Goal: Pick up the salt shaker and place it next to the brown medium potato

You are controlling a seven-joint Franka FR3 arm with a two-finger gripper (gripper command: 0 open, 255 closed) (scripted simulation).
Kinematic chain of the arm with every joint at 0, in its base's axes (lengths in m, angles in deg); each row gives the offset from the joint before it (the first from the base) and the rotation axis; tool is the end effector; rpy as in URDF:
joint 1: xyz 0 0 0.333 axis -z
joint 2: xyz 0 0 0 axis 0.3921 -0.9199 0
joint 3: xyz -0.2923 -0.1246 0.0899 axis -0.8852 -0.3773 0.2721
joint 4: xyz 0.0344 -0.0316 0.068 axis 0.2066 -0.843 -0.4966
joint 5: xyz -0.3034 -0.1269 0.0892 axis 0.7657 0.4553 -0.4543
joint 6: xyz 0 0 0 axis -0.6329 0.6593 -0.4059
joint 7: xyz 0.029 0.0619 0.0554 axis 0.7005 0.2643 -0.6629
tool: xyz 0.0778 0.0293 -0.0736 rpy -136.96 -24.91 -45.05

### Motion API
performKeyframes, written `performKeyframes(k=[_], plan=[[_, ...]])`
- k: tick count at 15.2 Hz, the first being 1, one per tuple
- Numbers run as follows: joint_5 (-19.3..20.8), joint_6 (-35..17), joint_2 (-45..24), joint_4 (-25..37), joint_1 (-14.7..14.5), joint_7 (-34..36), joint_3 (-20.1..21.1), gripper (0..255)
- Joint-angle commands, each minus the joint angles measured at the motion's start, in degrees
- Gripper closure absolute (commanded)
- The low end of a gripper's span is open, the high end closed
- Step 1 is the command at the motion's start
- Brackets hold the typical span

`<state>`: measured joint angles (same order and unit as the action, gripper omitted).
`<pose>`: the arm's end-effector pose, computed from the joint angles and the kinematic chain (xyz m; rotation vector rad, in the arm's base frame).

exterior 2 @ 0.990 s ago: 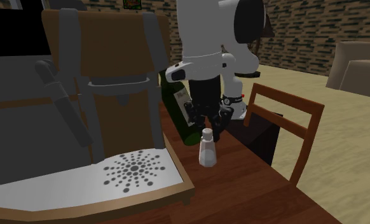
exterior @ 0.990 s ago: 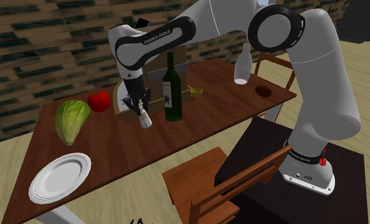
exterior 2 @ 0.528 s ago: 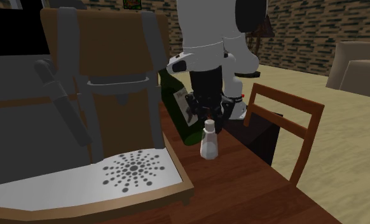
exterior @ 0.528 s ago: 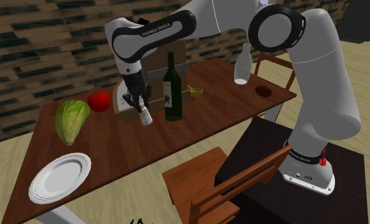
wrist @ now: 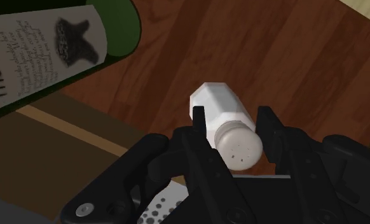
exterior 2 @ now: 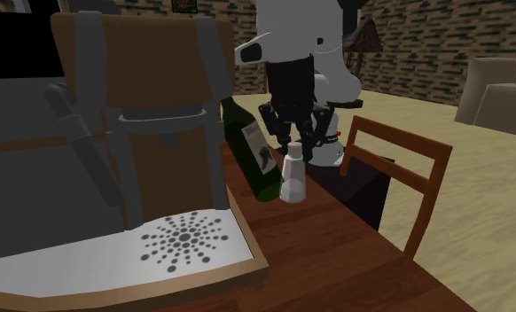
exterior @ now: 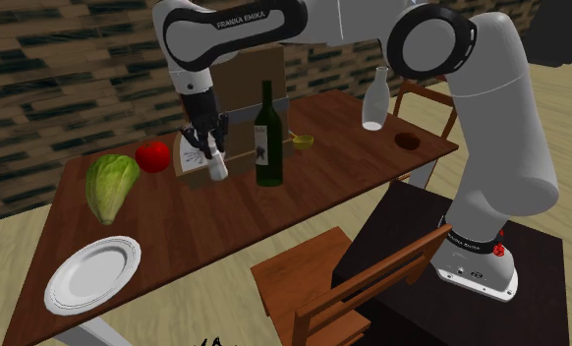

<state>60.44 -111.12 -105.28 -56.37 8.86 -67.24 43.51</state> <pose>0.6006 0.2621 0.4788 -3.0606 -0.1019 0.2131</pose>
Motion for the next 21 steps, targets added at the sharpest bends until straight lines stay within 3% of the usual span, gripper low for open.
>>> performKeyframes(k=[1,14,17,21], plan=[[0.2,1.5,0.0,2.4,0.0,0.1,-0.1,255],[0.7,13.3,-3.6,17.7,-1.2,1.0,-0.1,255],[-1.0,7.4,6.7,1.4,2.4,-1.5,-0.1,255],[-2.8,3.3,16.8,-13.1,6.0,-5.5,-0.8,255]])
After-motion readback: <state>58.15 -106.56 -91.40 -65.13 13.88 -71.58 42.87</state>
